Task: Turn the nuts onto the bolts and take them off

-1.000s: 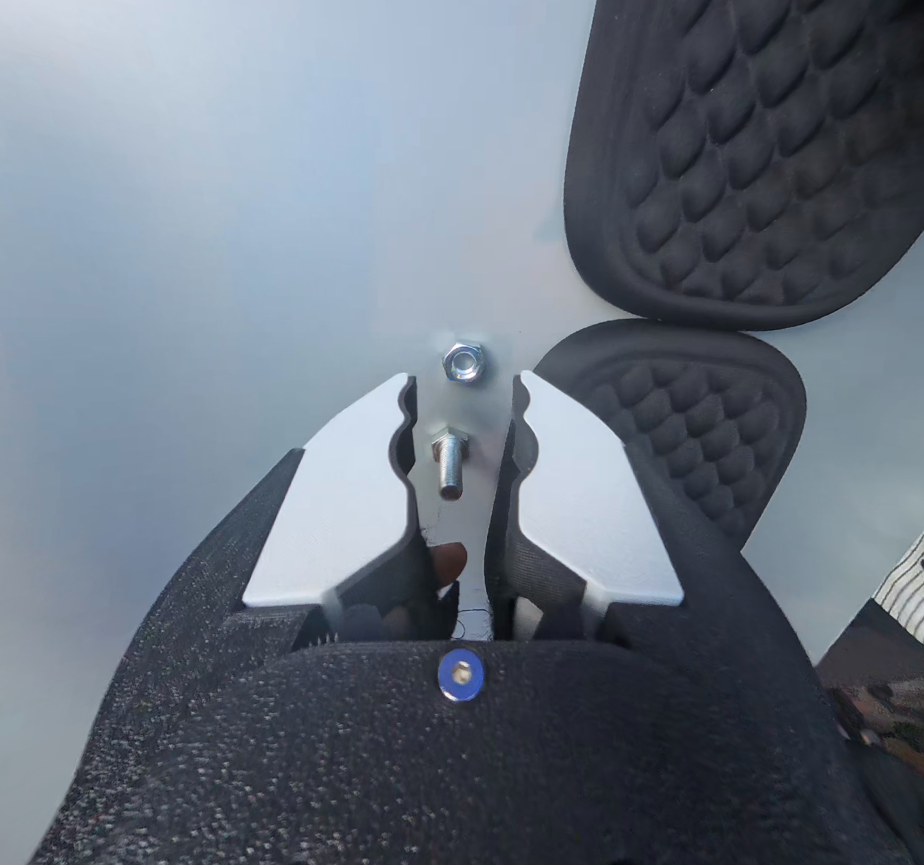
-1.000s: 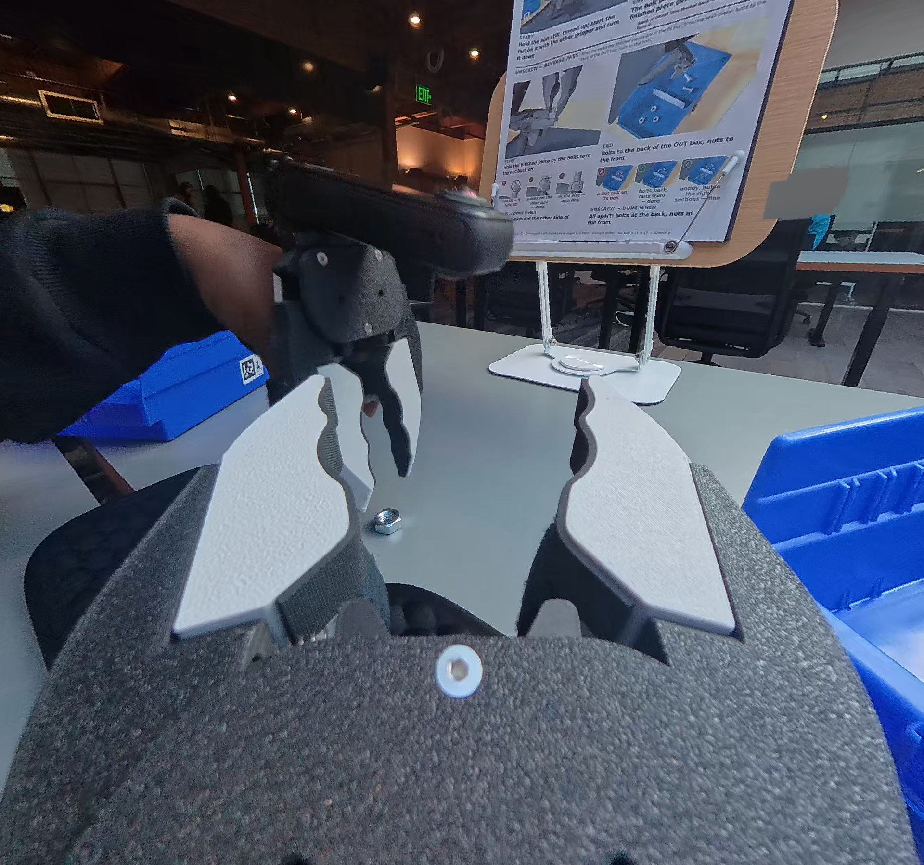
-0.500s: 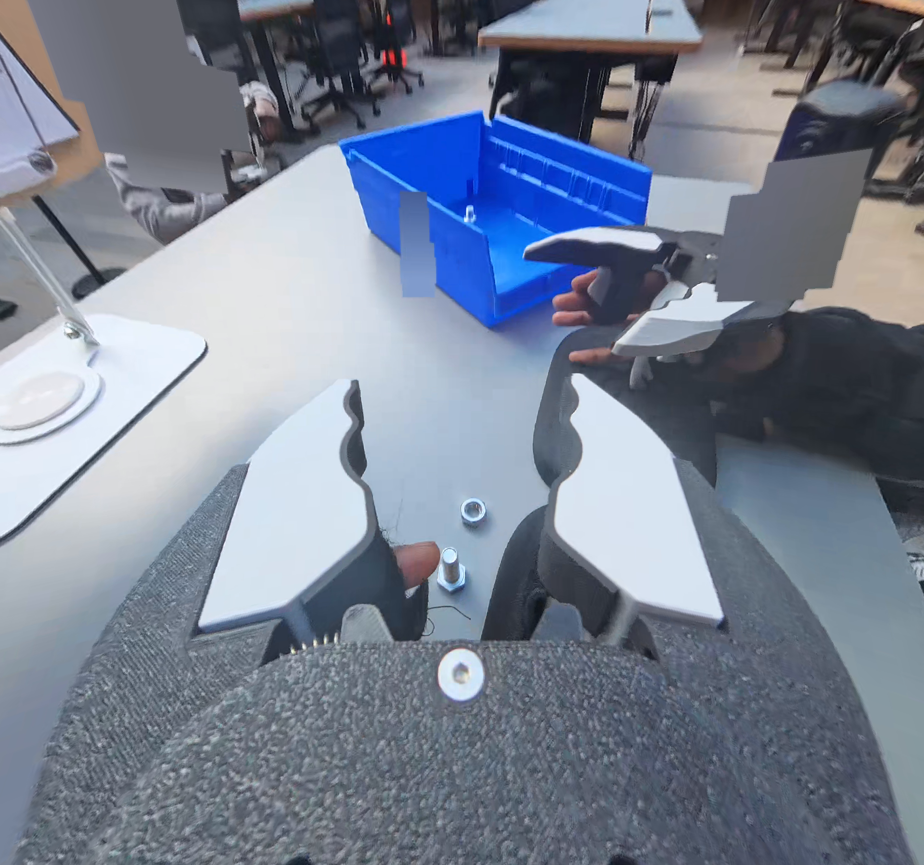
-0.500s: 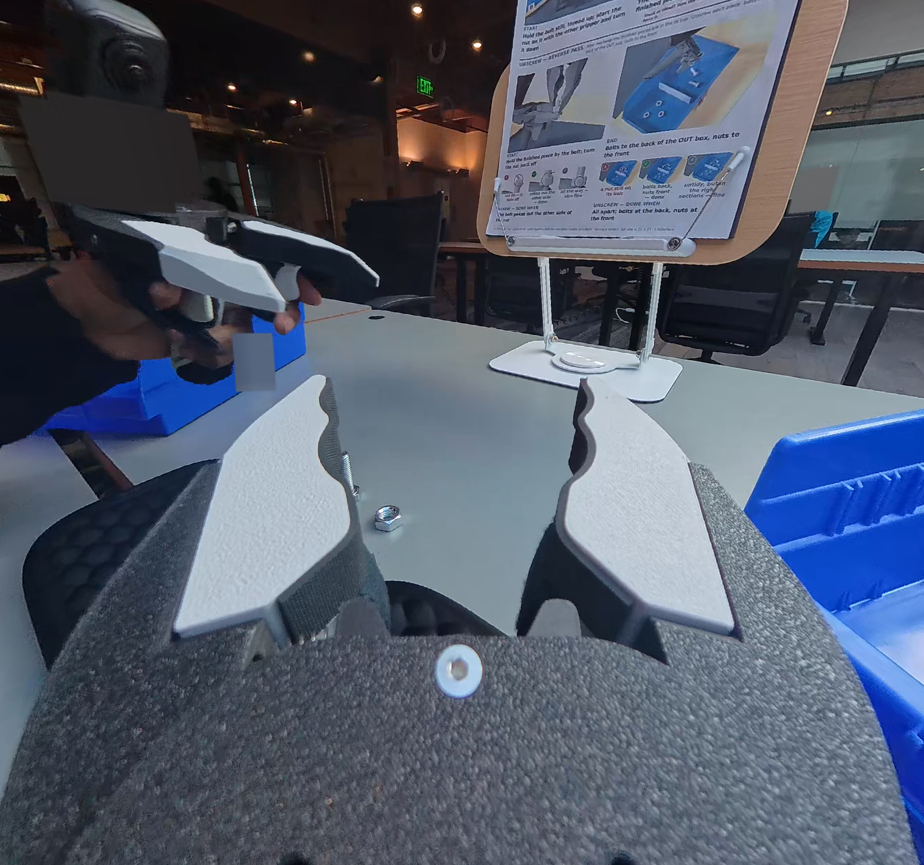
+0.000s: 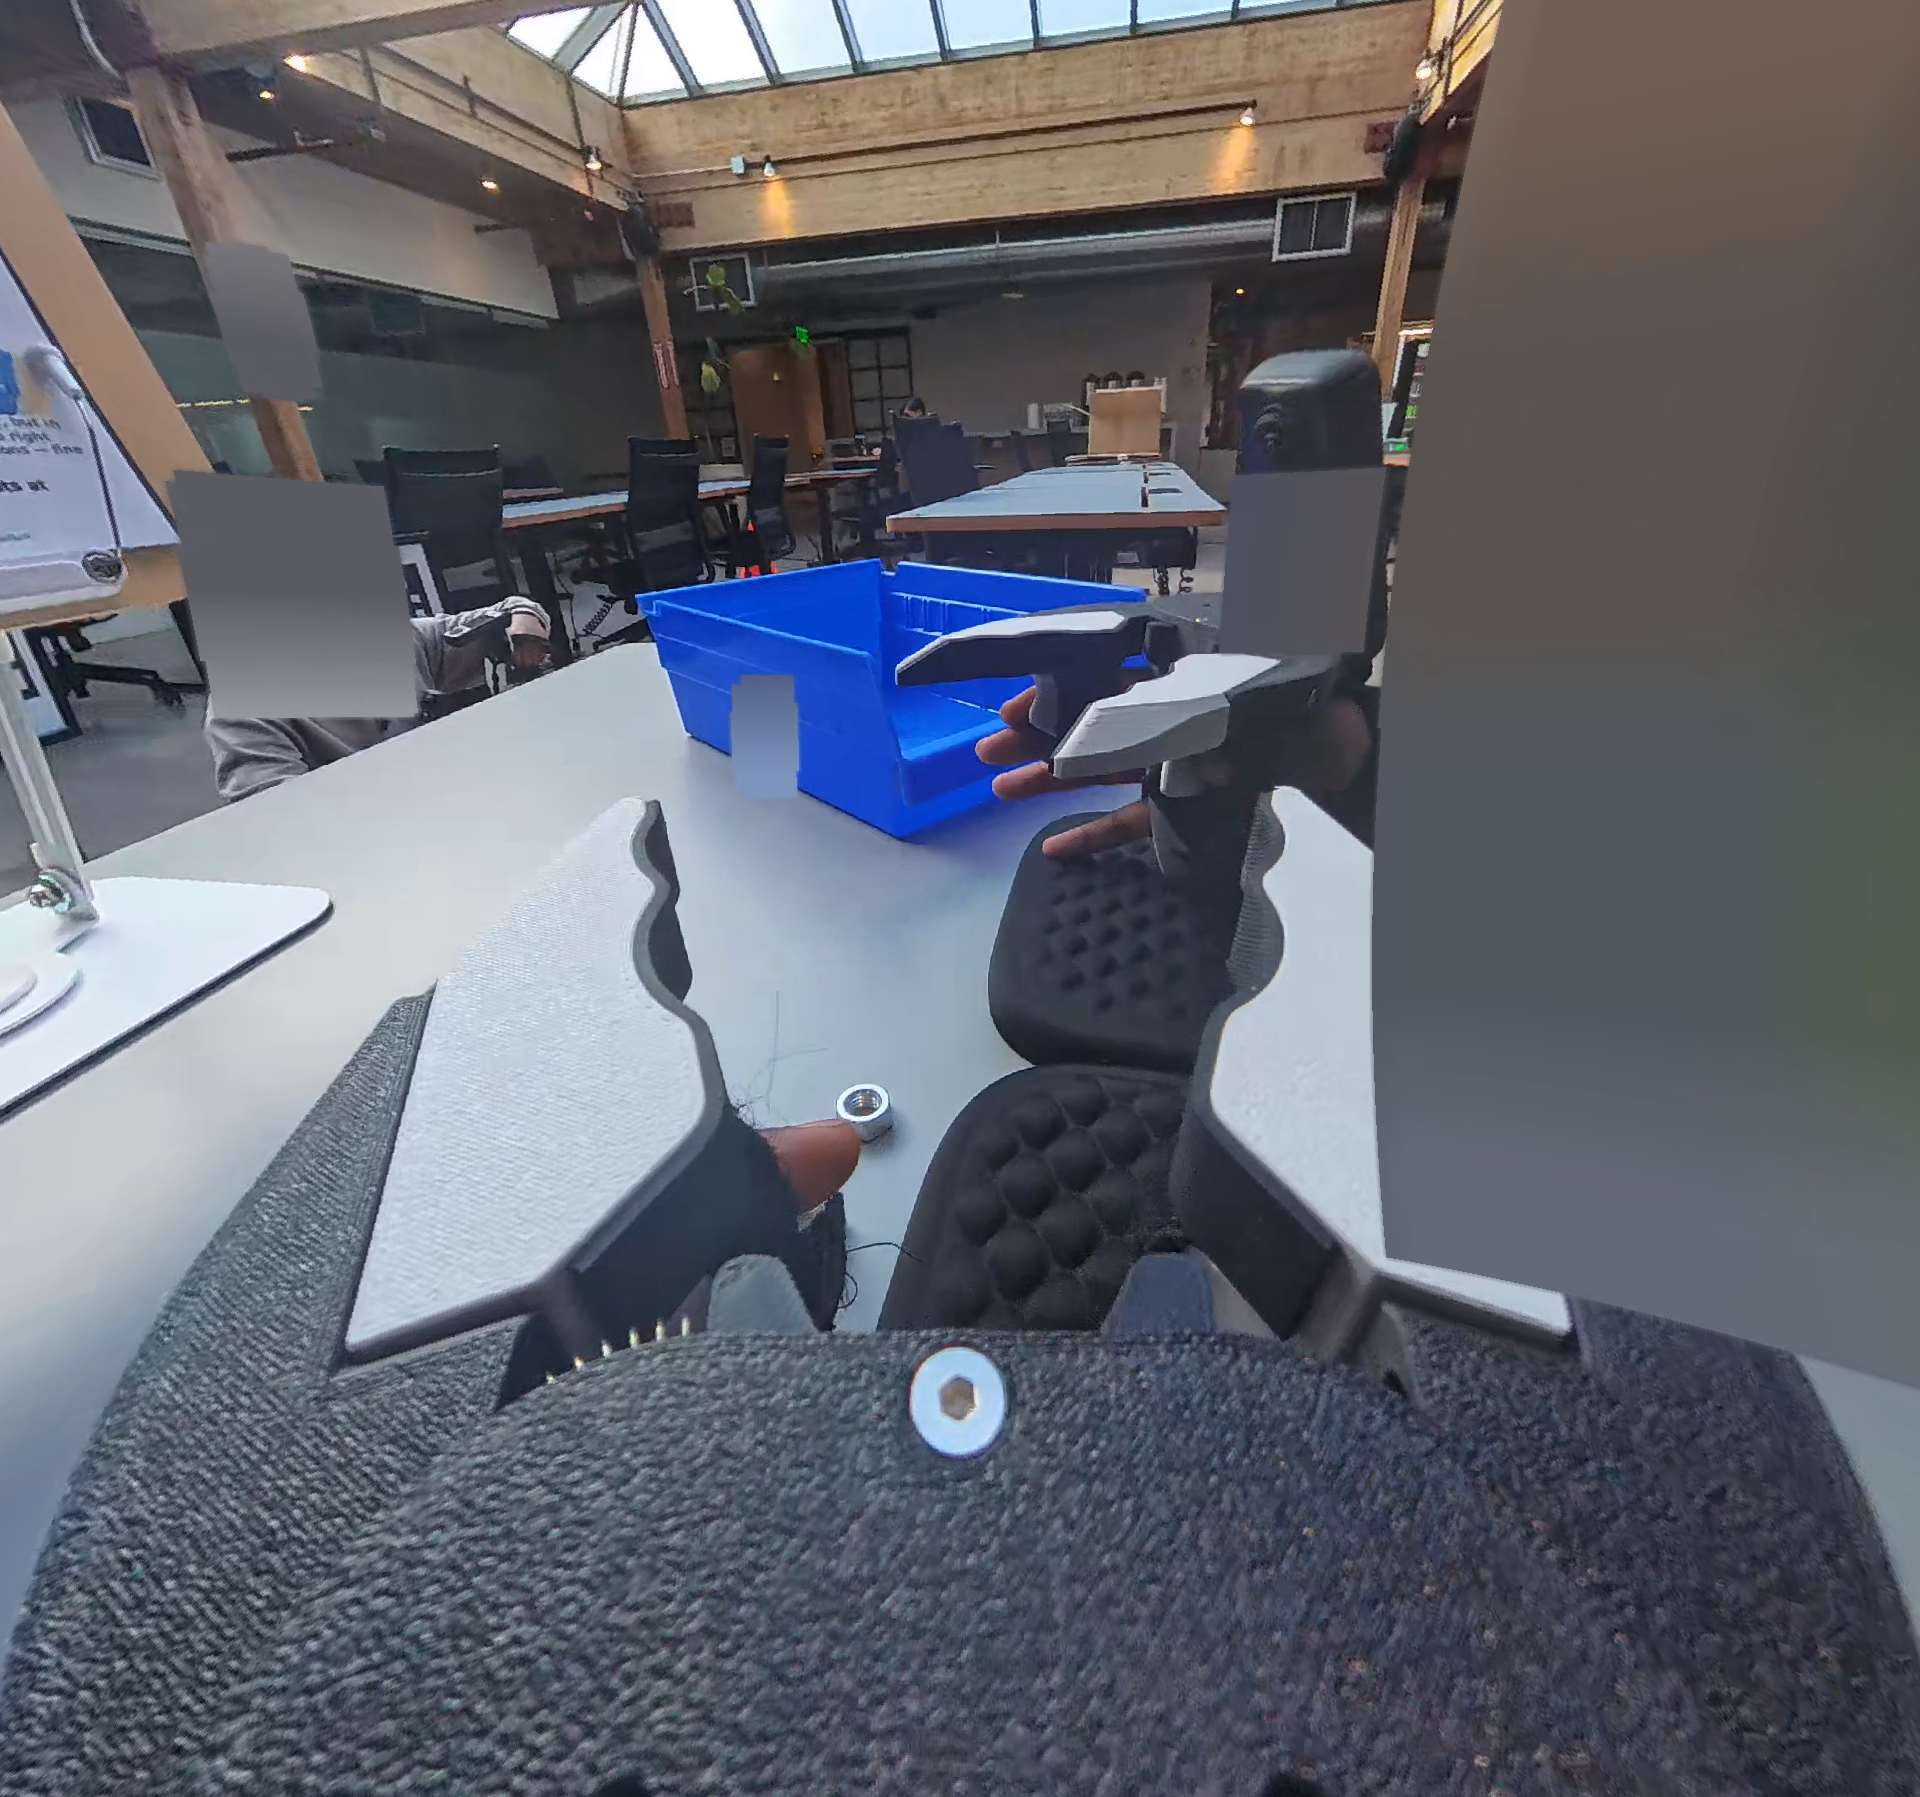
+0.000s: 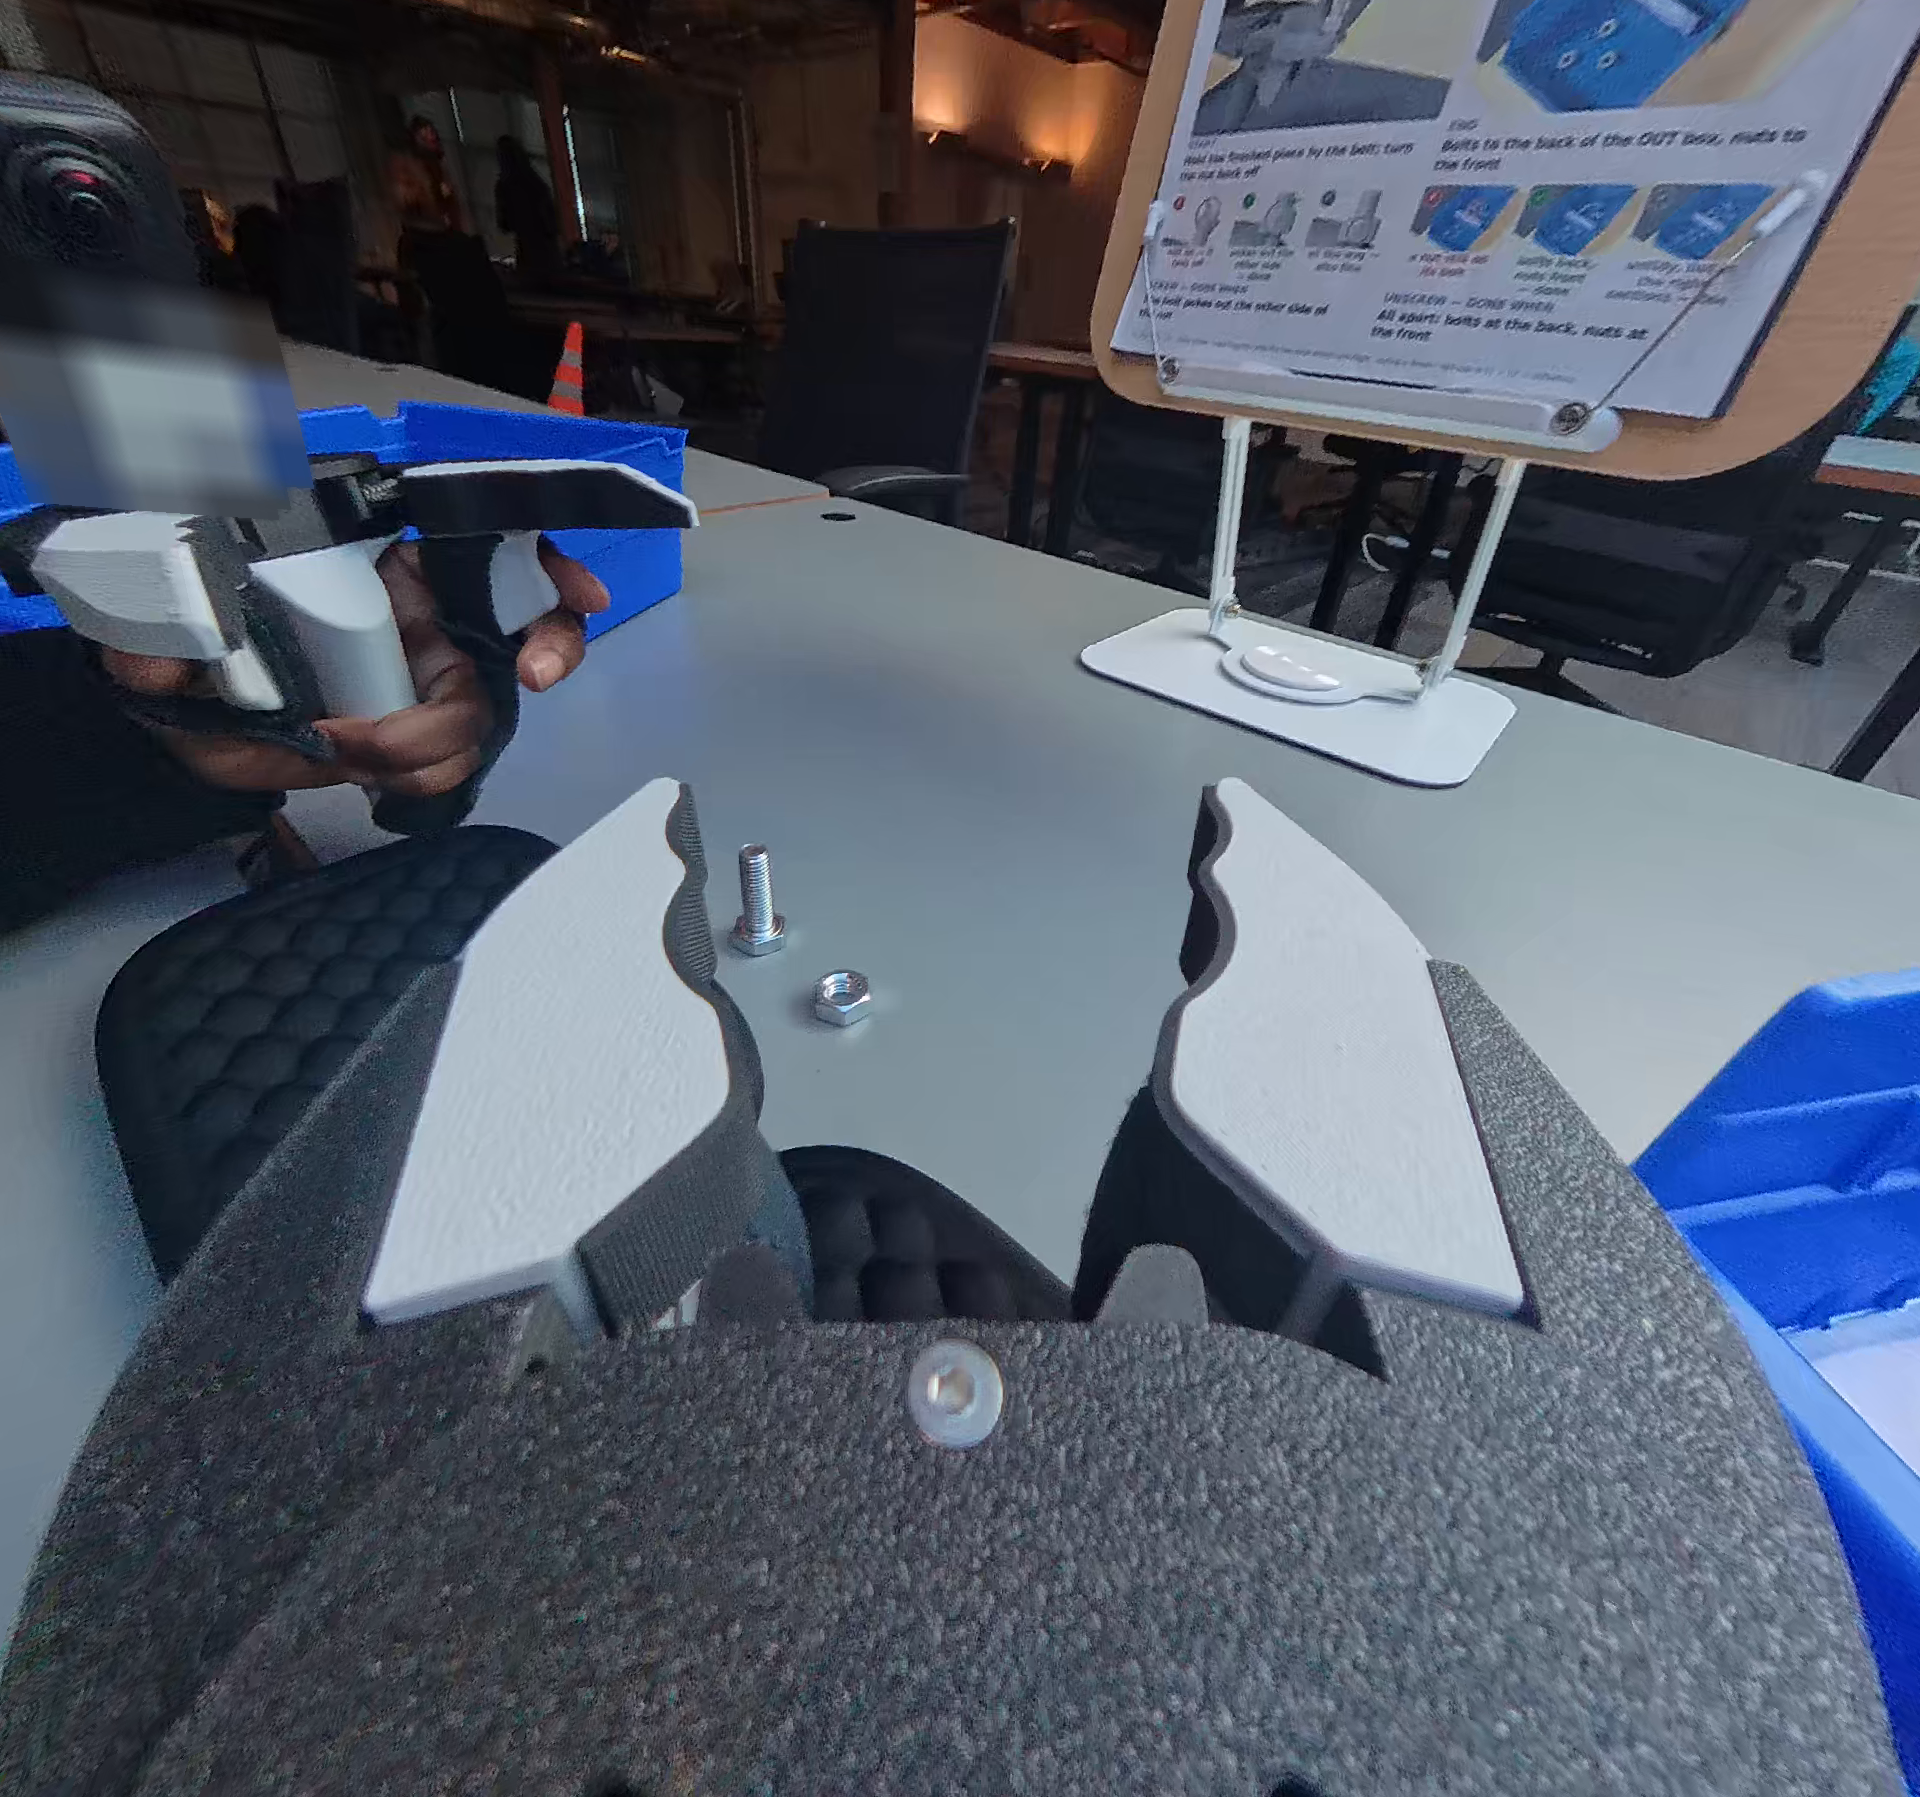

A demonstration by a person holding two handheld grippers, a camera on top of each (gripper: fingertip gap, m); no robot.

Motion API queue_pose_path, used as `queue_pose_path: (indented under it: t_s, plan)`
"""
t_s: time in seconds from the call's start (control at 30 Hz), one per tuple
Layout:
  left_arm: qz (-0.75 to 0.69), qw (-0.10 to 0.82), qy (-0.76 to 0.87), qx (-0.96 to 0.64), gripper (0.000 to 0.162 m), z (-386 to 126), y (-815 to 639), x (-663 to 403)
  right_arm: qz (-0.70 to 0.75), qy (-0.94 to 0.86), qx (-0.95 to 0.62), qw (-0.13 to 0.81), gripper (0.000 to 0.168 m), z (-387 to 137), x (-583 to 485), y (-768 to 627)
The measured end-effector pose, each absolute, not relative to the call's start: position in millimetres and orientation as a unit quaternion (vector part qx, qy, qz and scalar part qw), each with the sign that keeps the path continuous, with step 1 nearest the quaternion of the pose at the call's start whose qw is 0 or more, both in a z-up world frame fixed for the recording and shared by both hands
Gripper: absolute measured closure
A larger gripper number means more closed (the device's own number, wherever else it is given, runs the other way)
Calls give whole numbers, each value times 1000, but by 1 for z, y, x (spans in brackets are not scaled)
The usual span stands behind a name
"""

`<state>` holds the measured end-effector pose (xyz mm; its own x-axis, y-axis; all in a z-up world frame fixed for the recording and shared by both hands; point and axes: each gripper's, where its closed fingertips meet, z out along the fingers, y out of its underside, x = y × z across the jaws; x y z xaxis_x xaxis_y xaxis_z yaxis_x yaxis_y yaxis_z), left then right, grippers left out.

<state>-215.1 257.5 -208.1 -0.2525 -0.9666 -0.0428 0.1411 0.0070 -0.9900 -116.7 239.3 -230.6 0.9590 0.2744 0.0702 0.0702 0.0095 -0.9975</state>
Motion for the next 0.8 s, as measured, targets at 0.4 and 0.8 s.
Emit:
queue_pose_path:
  t_s: [0.4,0.8]
  plan:
    - [-589,466,540,-381,68,-220,254,-218,99,-357,-797,477,122,-287,-183,281]
    - [-575,471,537,-397,75,-222,257,-215,102,-389,-817,414,159,-316,-196,307]
